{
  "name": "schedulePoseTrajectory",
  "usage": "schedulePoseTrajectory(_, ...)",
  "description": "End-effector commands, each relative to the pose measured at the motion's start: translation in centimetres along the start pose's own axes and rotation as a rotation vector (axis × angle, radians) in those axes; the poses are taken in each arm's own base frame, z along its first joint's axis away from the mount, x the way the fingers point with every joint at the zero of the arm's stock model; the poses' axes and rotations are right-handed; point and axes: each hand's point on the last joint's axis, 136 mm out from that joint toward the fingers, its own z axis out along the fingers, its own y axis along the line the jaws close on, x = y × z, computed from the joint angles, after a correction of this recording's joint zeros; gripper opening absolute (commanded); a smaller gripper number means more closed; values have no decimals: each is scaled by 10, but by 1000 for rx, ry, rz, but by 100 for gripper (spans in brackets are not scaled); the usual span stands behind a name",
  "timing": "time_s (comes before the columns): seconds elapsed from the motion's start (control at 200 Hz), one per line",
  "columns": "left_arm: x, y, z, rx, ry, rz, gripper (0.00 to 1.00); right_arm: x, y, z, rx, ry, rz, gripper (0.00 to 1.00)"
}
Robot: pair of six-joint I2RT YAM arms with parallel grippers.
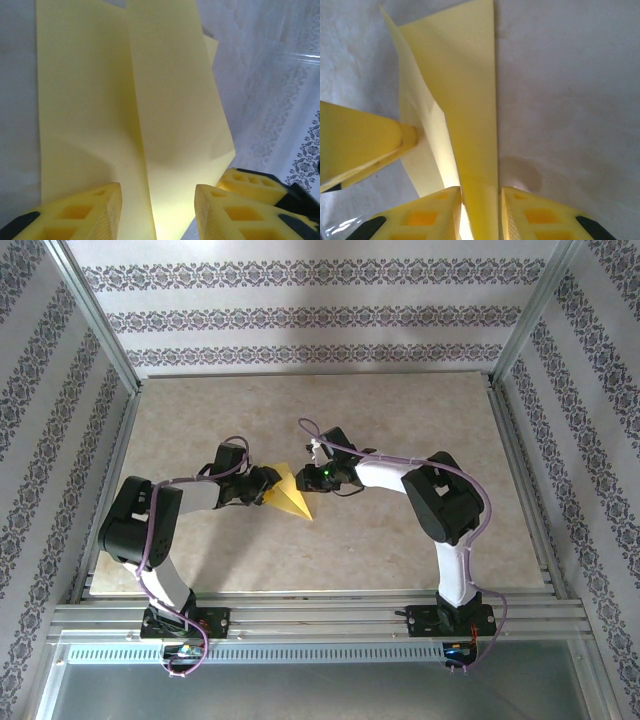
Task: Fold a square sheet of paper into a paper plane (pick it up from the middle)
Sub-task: Turn over the paper at the center of the table.
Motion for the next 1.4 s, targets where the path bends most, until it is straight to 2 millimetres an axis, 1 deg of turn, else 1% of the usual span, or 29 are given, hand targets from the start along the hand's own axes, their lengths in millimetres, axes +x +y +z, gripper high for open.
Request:
schedulePoseTrajectory(0.0, -5, -17, 6, 46, -9, 10, 43, 1, 4, 3, 2, 19, -14, 27)
schedulePoseTrajectory(0.185, -5, -21, 10, 65, 13, 22, 43, 5, -4, 8, 25, 40, 3, 23)
schedulePoseTrajectory(0.395, -3, -29, 16, 102, 47, 38, 43, 9, -10, 12, 44, 58, 18, 20)
schedulePoseTrajectory(0.55, -4, -33, 18, 125, 51, 54, 33, 10, -12, 12, 49, 61, 24, 18)
schedulePoseTrajectory(0.705, -3, -33, 17, 132, 50, 85, 27, 9, -13, 11, 50, 57, 32, 17)
schedulePoseTrajectory(0.789, -2, -31, 19, 131, 54, 98, 25, 8, -13, 10, 48, 56, 33, 17)
schedulePoseTrajectory(0.909, -2, -27, 21, 113, 57, 106, 19, 8, -10, 9, 41, 53, 33, 16)
schedulePoseTrajectory(0.974, -3, -25, 22, 99, 56, 112, 14, 4, -9, 4, 39, 37, 32, 17)
schedulePoseTrajectory(1.069, -5, -23, 19, 62, 49, 132, 9, -5, -4, -9, 37, -9, 21, 24)
schedulePoseTrajectory(1.124, -5, -25, 15, 43, 46, 154, 8, -11, -4, -23, 63, -56, -2, 27)
schedulePoseTrajectory(1.169, -6, -27, 10, 23, 42, 176, 8, -17, -4, -36, 90, -100, -25, 31)
schedulePoseTrajectory(1.249, -6, -25, -4, -63, 42, 220, 7, -24, -7, -61, 145, -180, -60, 39)
schedulePoseTrajectory(1.259, -6, -24, -6, -77, 44, 227, 7, -26, -8, -66, 156, -199, -69, 40)
schedulePoseTrajectory(1.299, -5, -21, -16, -134, 46, 256, 7, -28, -11, -77, 181, -235, -85, 45)
schedulePoseTrajectory(1.329, -4, -20, -24, -180, 47, 282, 7, -31, -13, -91, 209, -282, -101, 49)
schedulePoseTrajectory(1.374, -5, -19, -36, -250, 46, 327, 7, -33, -17, -105, 247, -328, -116, 53)
schedulePoseTrajectory(1.399, -3, -15, -44, -300, 52, 347, 7, -35, -21, -117, 278, -365, -128, 56)
